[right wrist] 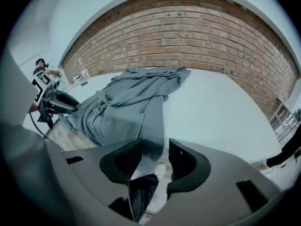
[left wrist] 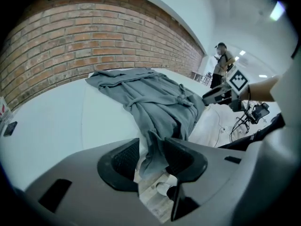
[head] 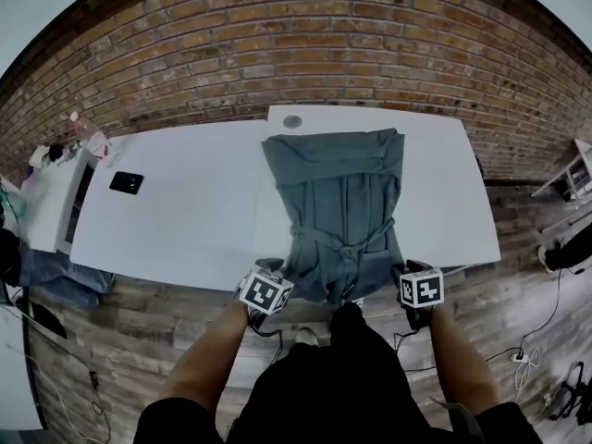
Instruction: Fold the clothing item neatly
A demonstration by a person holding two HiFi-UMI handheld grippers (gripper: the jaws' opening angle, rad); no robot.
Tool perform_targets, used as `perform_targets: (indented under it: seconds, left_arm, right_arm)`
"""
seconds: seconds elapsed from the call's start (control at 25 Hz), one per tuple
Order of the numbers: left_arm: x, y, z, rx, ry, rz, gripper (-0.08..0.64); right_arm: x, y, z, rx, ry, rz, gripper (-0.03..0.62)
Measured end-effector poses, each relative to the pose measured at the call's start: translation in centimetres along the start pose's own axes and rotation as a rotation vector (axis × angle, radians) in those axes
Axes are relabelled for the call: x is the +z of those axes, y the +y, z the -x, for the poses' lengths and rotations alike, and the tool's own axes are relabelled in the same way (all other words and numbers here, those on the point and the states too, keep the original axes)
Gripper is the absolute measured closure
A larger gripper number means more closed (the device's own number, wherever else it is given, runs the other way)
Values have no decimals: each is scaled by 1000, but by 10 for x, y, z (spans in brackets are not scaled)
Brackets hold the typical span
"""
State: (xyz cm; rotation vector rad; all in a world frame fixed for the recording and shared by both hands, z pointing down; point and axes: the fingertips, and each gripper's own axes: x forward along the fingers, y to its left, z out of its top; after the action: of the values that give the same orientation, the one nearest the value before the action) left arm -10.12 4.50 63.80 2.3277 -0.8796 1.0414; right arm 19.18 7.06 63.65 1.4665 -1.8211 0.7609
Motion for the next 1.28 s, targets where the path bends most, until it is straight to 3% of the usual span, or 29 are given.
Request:
perform_targets:
  seconds: [0.08, 0.16, 0.2, 0.24, 0.44, 0.56, 0.68, 0.8, 1.0, 1.28]
  left_arm:
    - [-2, 3, -6, 45, 42, -27, 410]
    - [-3, 2, -8, 55, 73, -33, 405]
    - [-2, 2, -8, 54, 77, -30, 405]
    - [0, 3, -8, 54, 79, -27, 406]
    - [3, 1, -11, 46, 168, -2, 423]
    - [7, -6, -13, 31, 201, -2, 484]
    - [-2, -10, -14, -17, 238, 85, 529]
    - [-3, -12, -12, -50, 211, 160, 532]
    - [14, -11, 7, -86, 119, 196, 534]
    - [77, -10, 53, -171, -95, 276, 534]
  right_arm:
    - [-1, 10, -3, -28, 21, 133, 437]
    - [-3, 21, -7, -39, 62, 286, 480]
    - [-3, 25, -8, -36, 83, 313, 514]
    - [-2, 27, -8, -29, 97, 297, 542]
    - [2, 23, -9, 59, 98, 43, 543]
    - [2, 23, -9, 56, 126, 45, 545]
    - [4, 22, -8, 78, 128, 14, 549]
    - [9, 26, -2, 138, 88, -52, 557]
    - [41, 40, 22, 227, -18, -23, 557]
    - [111, 44, 66, 340, -203, 5, 558]
